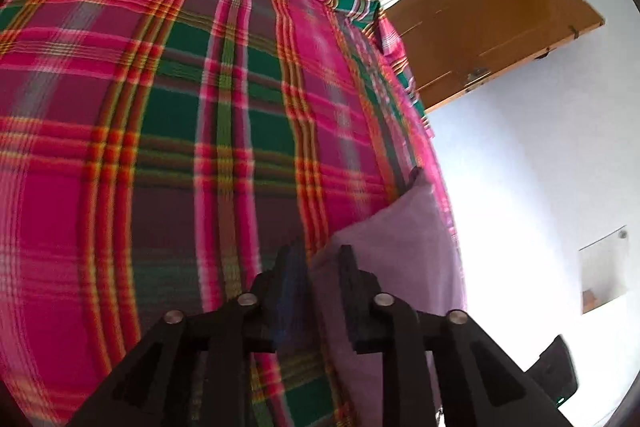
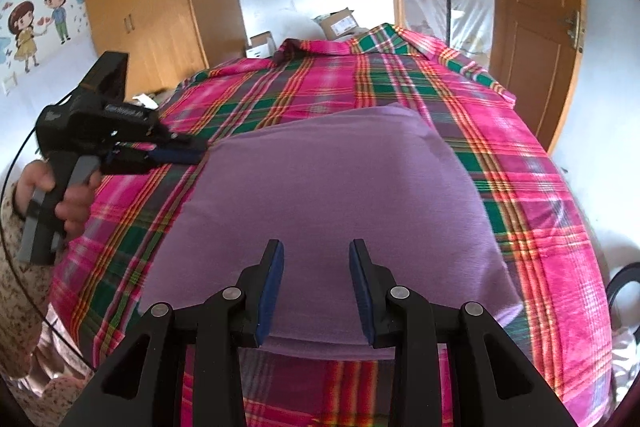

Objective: Fold clothes

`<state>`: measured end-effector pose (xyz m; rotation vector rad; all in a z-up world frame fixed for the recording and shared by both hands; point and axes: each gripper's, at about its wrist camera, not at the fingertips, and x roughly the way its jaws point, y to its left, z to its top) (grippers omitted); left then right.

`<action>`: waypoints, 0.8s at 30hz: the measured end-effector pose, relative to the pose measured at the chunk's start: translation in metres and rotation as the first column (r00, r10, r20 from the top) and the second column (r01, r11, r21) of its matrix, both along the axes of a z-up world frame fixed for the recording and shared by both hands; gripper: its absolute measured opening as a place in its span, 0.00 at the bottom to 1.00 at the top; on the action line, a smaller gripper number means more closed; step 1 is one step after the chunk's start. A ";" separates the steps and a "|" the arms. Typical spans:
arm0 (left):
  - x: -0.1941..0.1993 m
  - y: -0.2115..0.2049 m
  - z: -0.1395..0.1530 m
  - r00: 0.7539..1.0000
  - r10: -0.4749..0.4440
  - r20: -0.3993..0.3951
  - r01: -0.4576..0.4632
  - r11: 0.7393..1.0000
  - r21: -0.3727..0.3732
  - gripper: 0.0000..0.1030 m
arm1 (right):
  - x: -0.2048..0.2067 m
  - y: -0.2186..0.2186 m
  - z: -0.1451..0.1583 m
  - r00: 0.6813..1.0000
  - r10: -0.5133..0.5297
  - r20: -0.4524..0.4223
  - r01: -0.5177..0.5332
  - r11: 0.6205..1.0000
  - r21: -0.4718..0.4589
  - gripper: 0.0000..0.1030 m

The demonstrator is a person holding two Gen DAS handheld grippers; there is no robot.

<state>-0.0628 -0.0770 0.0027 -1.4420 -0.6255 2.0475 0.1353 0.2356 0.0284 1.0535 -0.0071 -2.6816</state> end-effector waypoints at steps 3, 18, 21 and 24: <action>0.009 0.003 0.000 1.000 -0.017 0.013 0.017 1.000 -0.006 0.31 | 0.000 0.009 0.001 1.000 -0.006 -0.004 0.006 1.000 -0.015 0.34; 0.042 0.010 -0.012 0.982 -0.133 0.133 0.121 0.988 0.094 0.47 | -0.049 0.098 0.000 0.987 -0.021 0.157 0.059 0.968 -0.245 0.54; 0.043 0.011 -0.015 0.978 -0.138 0.154 0.122 0.986 0.111 0.49 | -0.066 0.115 -0.004 0.978 -0.003 0.209 0.062 0.959 -0.276 0.54; 0.043 0.010 -0.020 0.977 -0.122 0.178 0.100 0.987 0.127 0.52 | -0.082 0.130 -0.011 0.965 0.043 0.257 0.053 0.934 -0.352 0.54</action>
